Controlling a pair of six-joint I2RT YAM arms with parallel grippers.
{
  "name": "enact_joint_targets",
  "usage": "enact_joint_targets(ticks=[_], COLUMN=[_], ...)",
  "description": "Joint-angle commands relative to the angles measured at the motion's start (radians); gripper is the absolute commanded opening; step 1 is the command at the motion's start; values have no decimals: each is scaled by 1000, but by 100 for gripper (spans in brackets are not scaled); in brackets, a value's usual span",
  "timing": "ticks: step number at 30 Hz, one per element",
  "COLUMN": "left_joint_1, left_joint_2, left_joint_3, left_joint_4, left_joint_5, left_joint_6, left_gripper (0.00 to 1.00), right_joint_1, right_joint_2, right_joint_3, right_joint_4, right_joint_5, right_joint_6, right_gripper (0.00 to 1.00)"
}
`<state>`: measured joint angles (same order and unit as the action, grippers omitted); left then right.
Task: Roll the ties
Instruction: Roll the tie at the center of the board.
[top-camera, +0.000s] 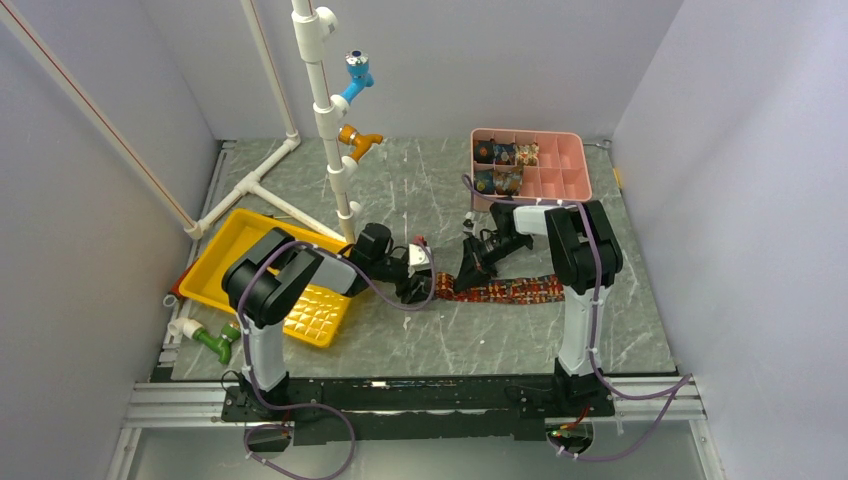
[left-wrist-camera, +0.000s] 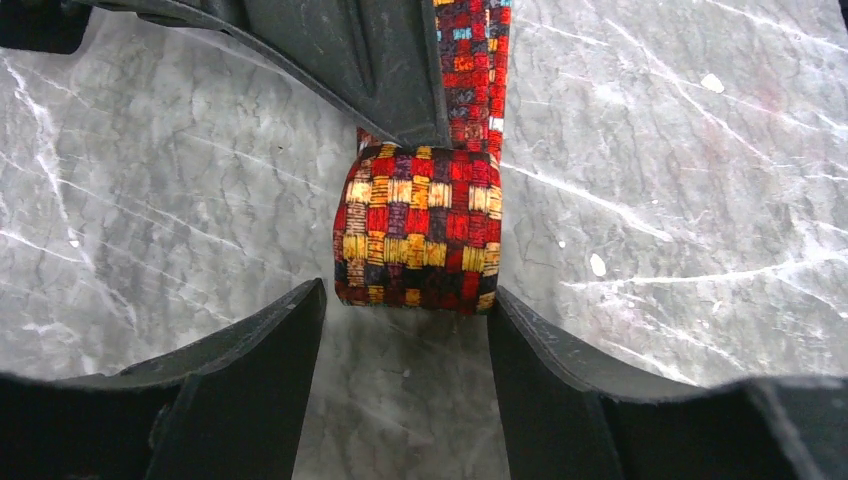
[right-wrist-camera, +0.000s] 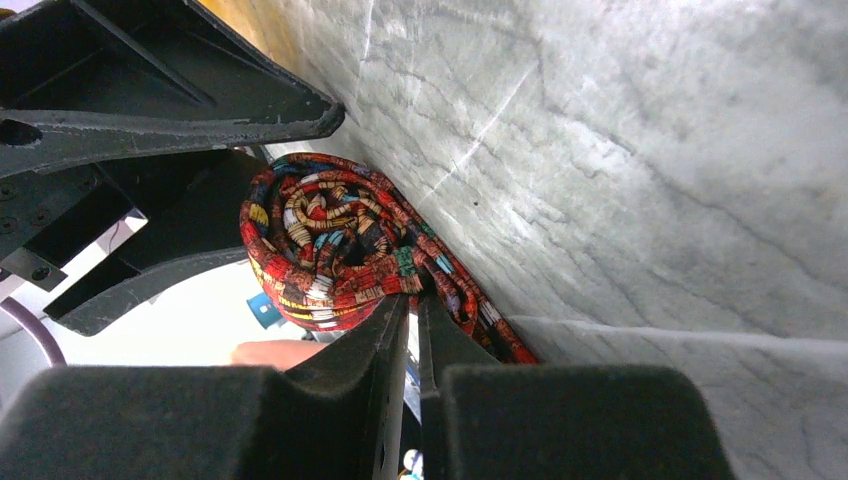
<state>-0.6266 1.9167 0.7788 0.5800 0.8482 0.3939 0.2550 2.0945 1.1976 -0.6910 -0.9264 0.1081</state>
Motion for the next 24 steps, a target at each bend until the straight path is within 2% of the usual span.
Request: enact_joint_targets(ticks=[1,6,8,10,13,16,20,24], left_joint_1=[1,-20,-32,-43,-53,-69,-104,-143], left_joint_2=[-43,1,16,26,29,22,28,75], left_joint_3=[-14,11,22,37,51,74,99,130], left_joint_4=[64,136,157,162,182,188,192,129], left_joint_5=[28,24,24,25,30,33,29,-28], left_joint_6=[-52,-114,-127,-132,-151,-180,-201,-162], left_gripper=[64,64,64,58,46,41,44,48], right_joint_1=[4,4,4,4,4,3,4,5], right_joint_2=[76,86,87,89,96,99,109,108], right_joint_3=[-21,-11,-8,-8,-7,-4,6,5], right_joint_4=[2,-8,-11,-11,-15,-12,-16,-9], right_joint_5=[317,323,329,335,336,333,333,329], right_joint_6=[-99,-99,-99,-128,-130,-127,-134,-133], right_gripper=[11,10,5,0,0,0,0,0])
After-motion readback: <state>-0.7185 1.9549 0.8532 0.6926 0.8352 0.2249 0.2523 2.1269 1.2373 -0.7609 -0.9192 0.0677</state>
